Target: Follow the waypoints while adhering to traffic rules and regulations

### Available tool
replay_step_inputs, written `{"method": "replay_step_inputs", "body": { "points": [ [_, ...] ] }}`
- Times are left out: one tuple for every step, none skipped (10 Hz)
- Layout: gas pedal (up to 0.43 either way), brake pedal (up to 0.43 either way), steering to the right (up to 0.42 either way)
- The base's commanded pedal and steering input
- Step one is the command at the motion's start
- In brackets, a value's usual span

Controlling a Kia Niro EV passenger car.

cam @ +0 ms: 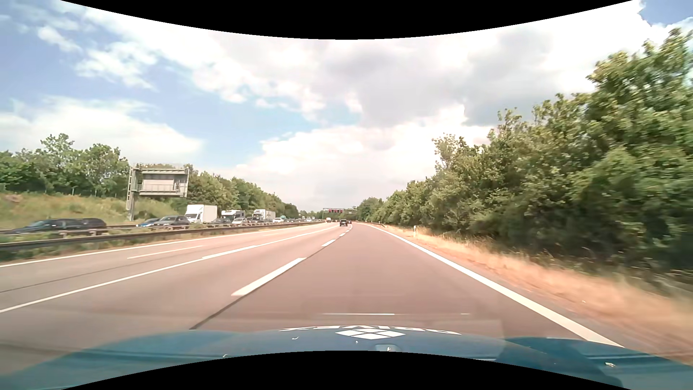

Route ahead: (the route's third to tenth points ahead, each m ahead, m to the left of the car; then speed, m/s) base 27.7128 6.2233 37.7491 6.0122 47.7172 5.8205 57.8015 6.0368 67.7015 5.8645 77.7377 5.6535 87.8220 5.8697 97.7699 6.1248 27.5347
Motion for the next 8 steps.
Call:
{"method": "replay_step_inputs", "body": {
  "points": [
    [0.240,0.000,-0.007],
    [0.240,0.000,-0.007],
    [0.240,0.000,-0.007],
    [0.240,0.000,-0.007],
    [0.220,0.000,-0.007],
    [0.220,0.000,-0.006],
    [0.220,0.000,-0.005],
    [0.220,0.000,-0.005]
  ]
}}
